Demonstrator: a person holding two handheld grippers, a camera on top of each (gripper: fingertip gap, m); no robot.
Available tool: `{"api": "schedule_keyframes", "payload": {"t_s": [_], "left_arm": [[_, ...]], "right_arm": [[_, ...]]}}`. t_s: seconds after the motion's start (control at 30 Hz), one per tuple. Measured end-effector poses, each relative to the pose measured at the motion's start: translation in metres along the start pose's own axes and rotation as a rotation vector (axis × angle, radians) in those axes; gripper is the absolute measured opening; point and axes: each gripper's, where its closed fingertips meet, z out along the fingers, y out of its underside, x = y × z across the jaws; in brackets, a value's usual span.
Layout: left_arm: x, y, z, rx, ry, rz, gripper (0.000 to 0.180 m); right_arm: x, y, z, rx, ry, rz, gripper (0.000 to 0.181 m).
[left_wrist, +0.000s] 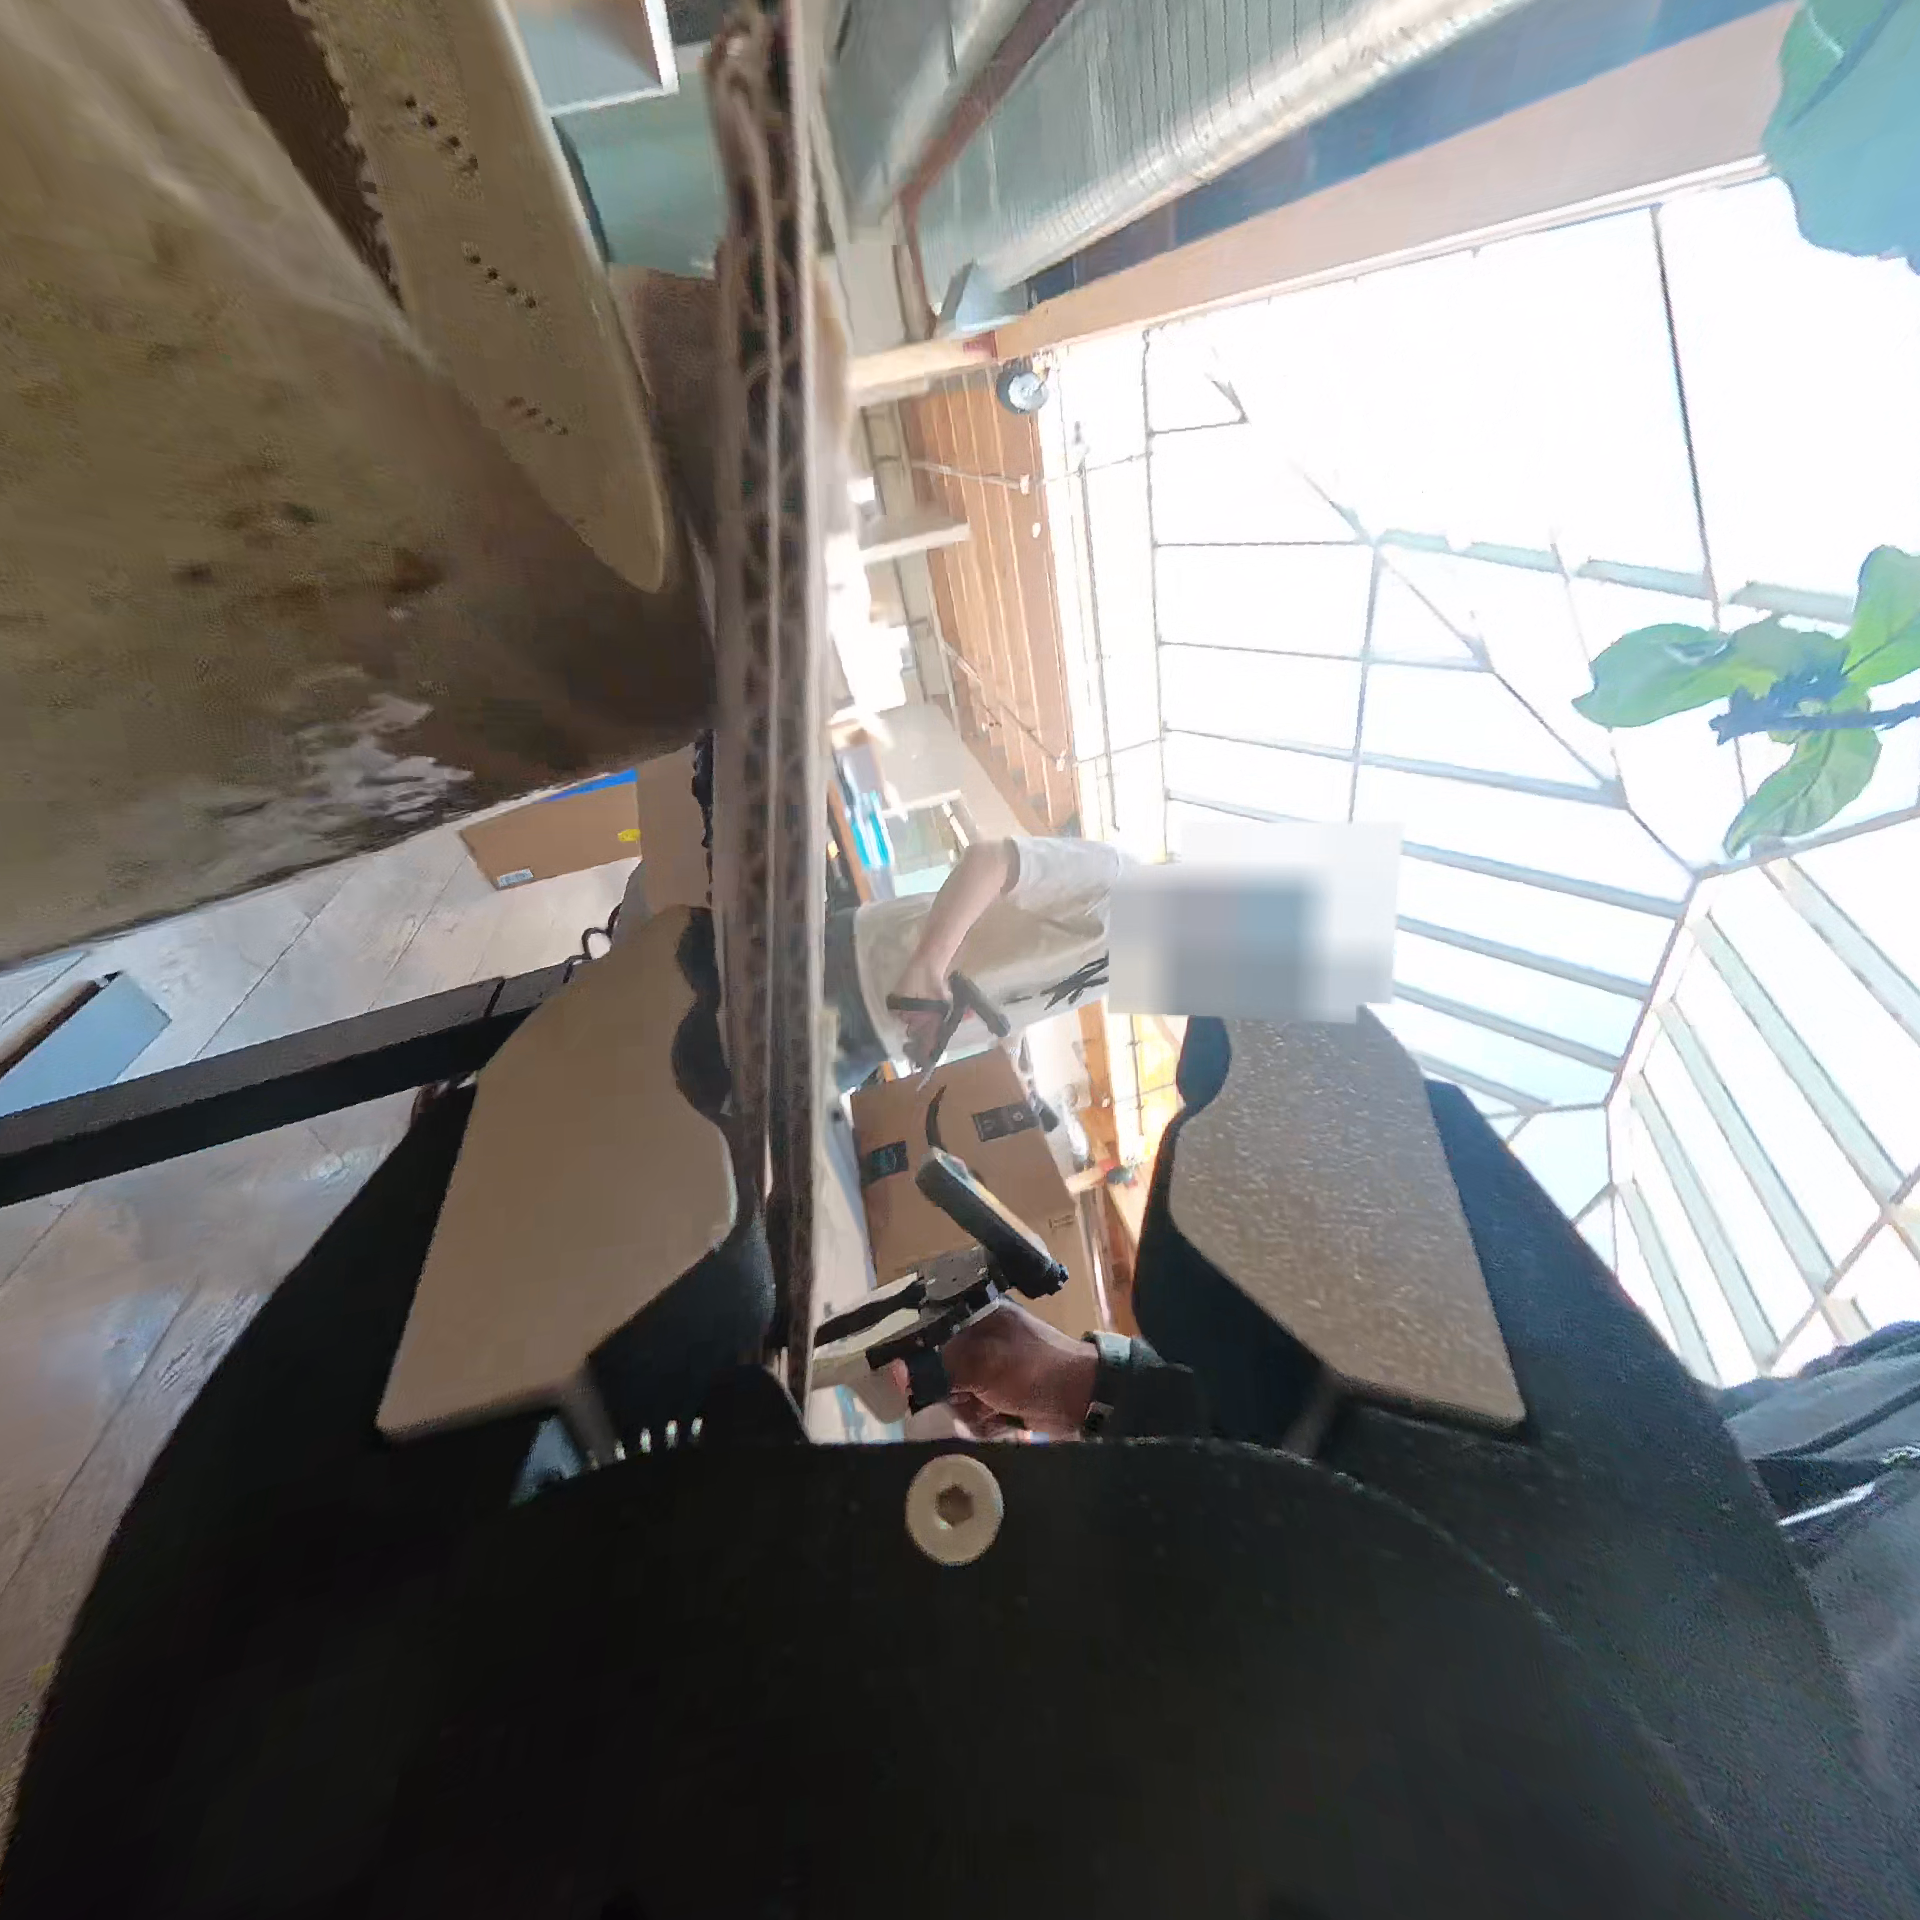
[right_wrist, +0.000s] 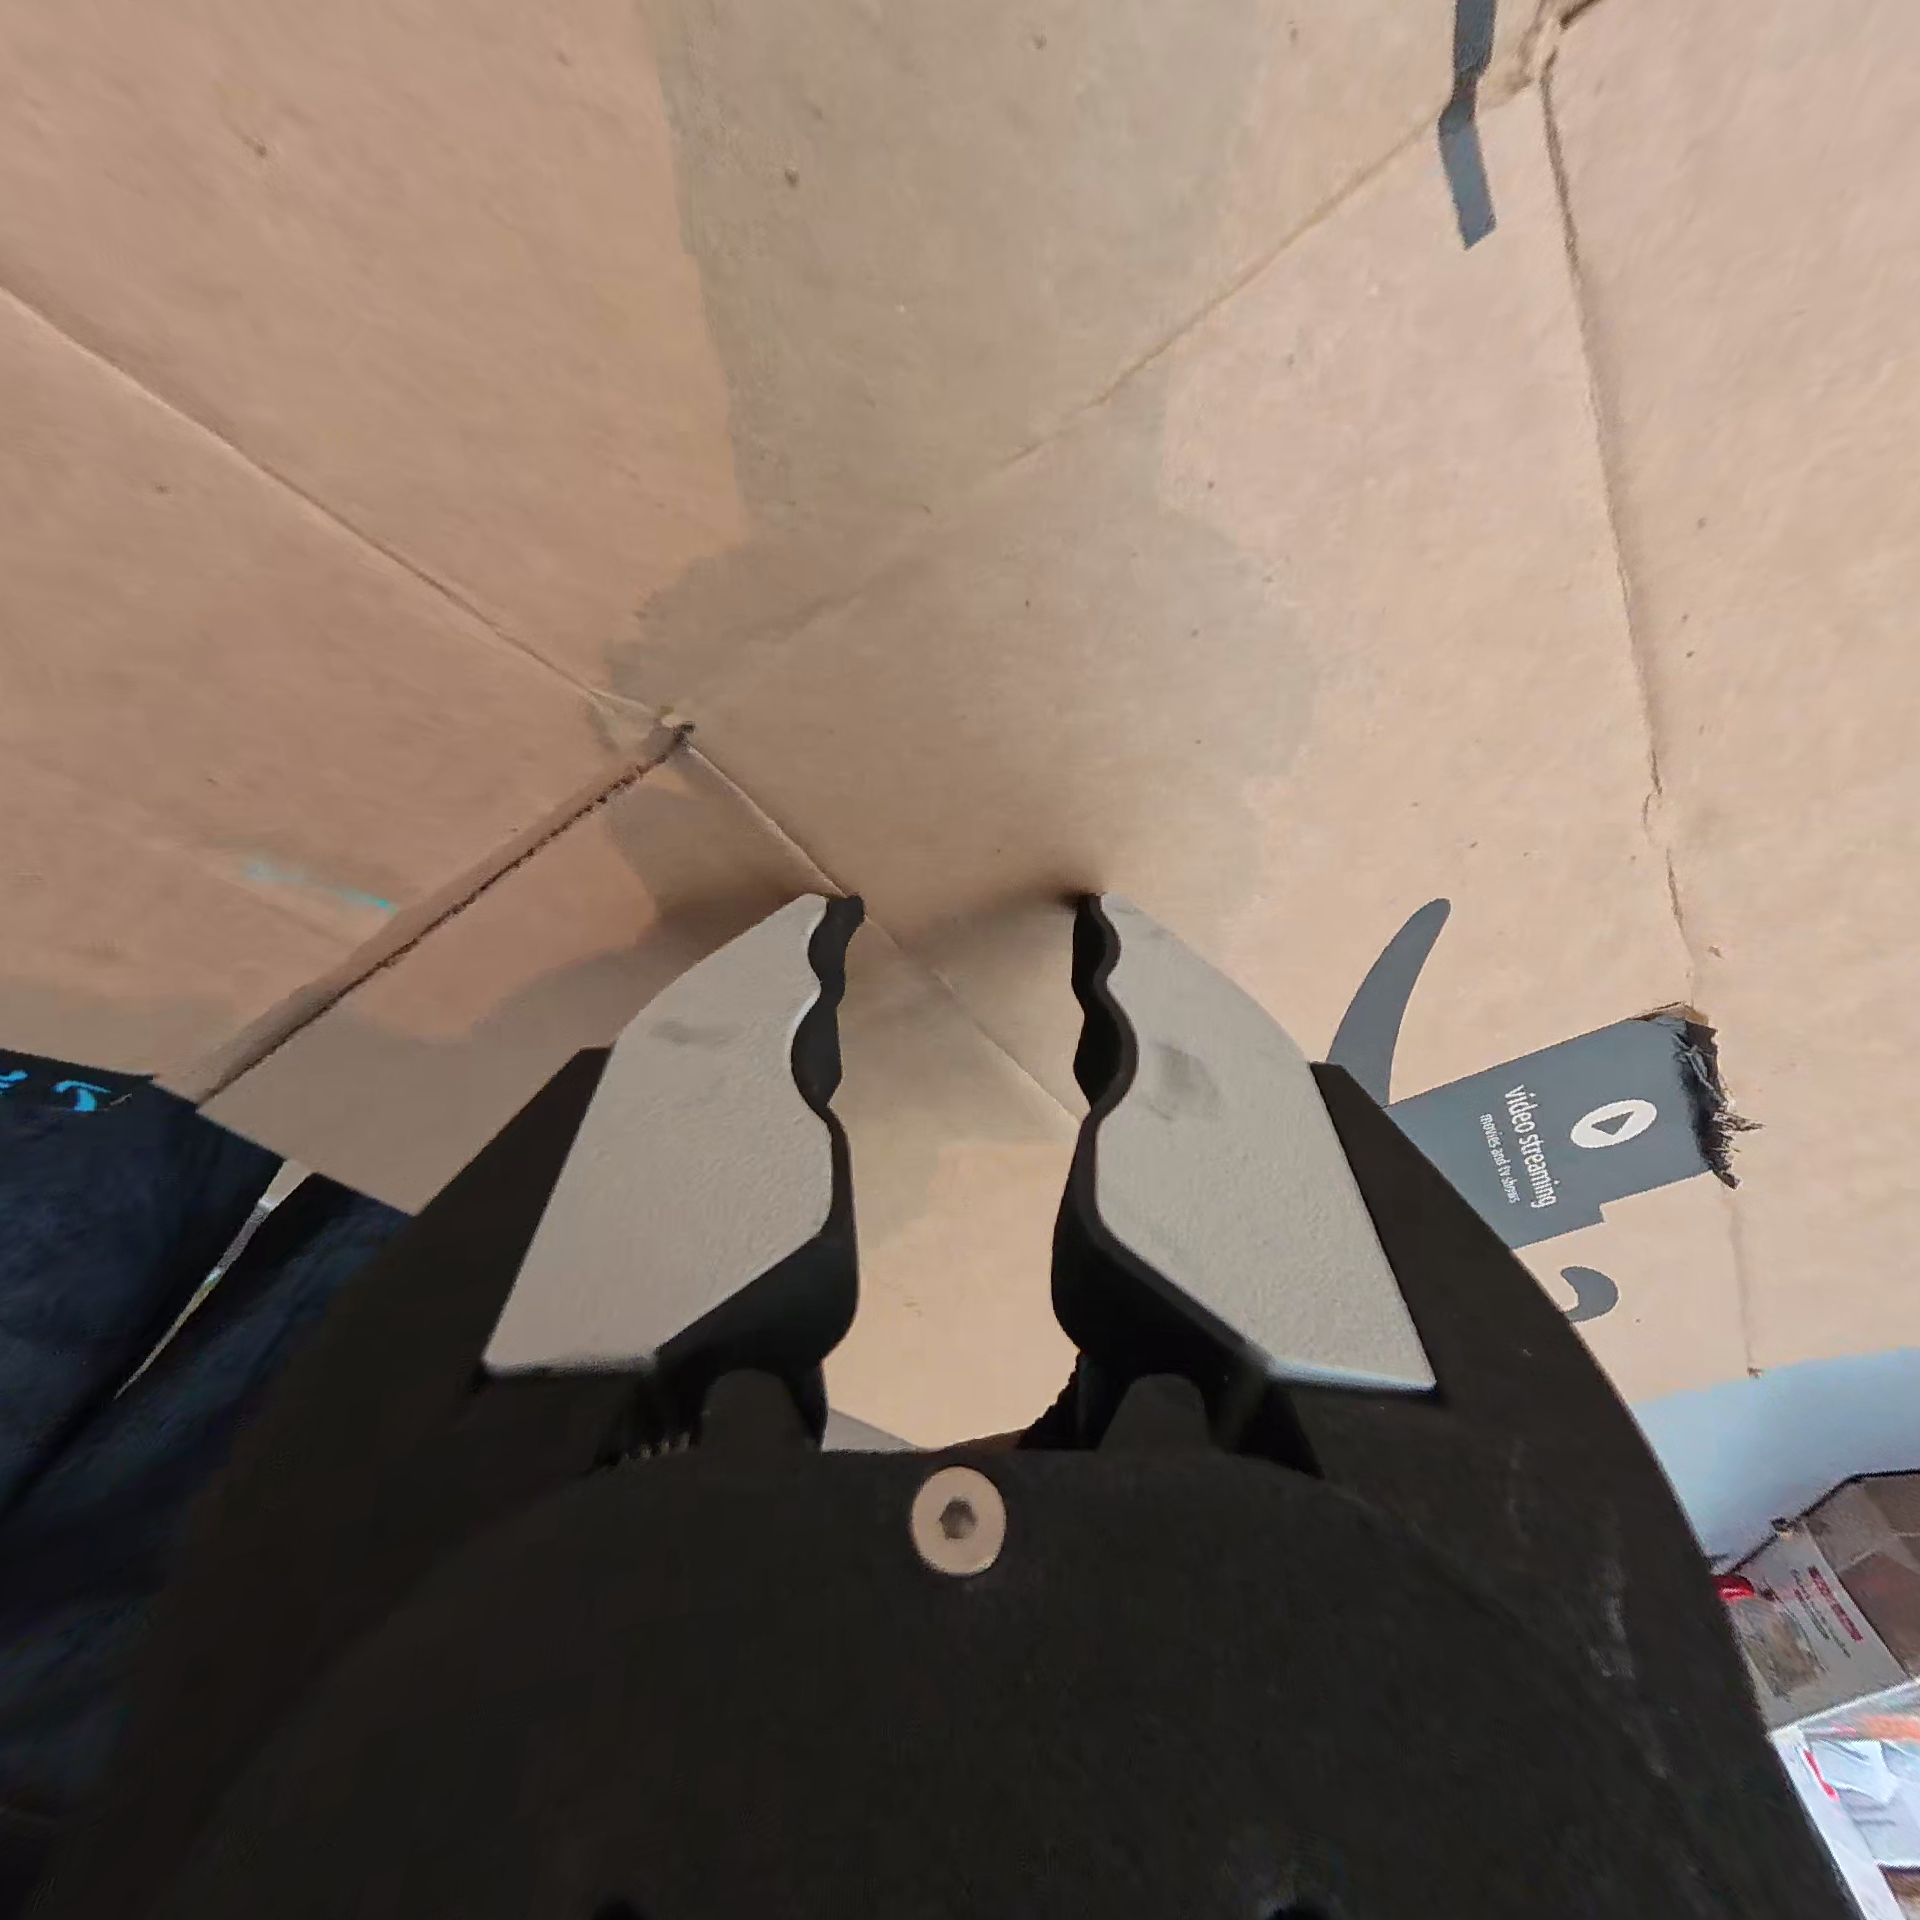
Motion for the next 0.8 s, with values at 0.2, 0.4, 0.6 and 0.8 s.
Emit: {"api": "schedule_keyframes", "payload": {"t_s": [0.2, 0.4, 0.6, 0.8], "left_arm": [[0.008, 0.007, 0.018, -0.122, -0.084, 0.09, 0.074], [0.049, 0.026, 0.034, -0.204, -0.074, 0.218, 0.035], [0.128, 0.072, 0.066, -0.437, -0.01, 0.49, 0.044], [0.223, 0.153, 0.101, -0.613, 0.132, 0.725, 0.048]], "right_arm": [[0.004, -0.006, 0.004, 0.024, -0.025, 0.065, 0.036], [0.005, -0.007, 0.008, 0.051, -0.027, 0.077, 0.035], [0.011, -0.009, 0.008, 0.097, -0.06, 0.112, 0.031], [0.02, -0.011, 0.009, 0.183, -0.093, 0.167, 0.014]]}}
